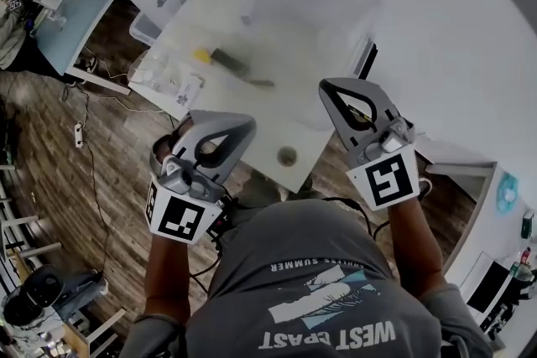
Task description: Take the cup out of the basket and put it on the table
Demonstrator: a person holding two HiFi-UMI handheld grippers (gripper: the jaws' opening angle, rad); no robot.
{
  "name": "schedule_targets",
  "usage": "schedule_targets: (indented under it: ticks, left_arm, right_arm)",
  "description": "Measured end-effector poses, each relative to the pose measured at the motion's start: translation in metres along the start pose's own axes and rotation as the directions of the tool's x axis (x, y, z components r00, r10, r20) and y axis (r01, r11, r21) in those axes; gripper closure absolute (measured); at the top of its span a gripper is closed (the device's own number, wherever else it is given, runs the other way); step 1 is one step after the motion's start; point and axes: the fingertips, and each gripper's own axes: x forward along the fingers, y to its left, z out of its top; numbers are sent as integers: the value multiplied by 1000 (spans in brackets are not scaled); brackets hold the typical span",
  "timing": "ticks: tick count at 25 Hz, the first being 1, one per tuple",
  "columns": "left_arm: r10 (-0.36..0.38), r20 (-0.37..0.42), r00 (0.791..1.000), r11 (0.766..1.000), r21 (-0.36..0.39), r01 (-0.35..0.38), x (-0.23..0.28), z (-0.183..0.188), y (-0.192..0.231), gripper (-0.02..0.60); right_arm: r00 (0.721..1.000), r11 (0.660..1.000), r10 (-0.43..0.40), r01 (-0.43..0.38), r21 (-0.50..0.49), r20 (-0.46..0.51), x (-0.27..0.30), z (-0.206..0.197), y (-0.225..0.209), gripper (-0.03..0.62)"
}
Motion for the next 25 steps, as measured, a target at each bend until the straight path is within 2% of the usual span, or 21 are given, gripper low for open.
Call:
schedule_targets:
  ticks: [3, 7, 11, 14, 17, 25]
  left_arm:
    - [-8, -28, 1000, 1000, -11, 8, 1, -16, 8, 566]
    - [-9, 18, 1000, 1000, -6, 9, 3, -25, 26, 566]
    - [-4, 63, 998, 1000, -14, 5, 9, -34, 54, 566]
    - [-26, 88, 996, 1000, -15, 28, 18, -42, 64, 566]
    - [-52, 83, 995, 998, -28, 54, 23, -56, 70, 566]
    - [-58, 95, 994, 995, -74, 65, 27, -85, 87, 566]
  right_arm:
    - [1000, 1000, -4, 4, 1, 0, 12, -4, -7, 582]
    - [999, 1000, -16, 16, 0, -49, 27, -6, -12, 583]
    - [998, 999, -39, 39, -12, -53, 44, 0, -24, 582]
    - [995, 998, -55, 53, -18, -85, 57, -5, -33, 583]
    - [993, 999, -53, 51, -16, -110, 70, -10, -37, 583]
    - [989, 1000, -27, 25, -11, -144, 107, -20, -41, 582]
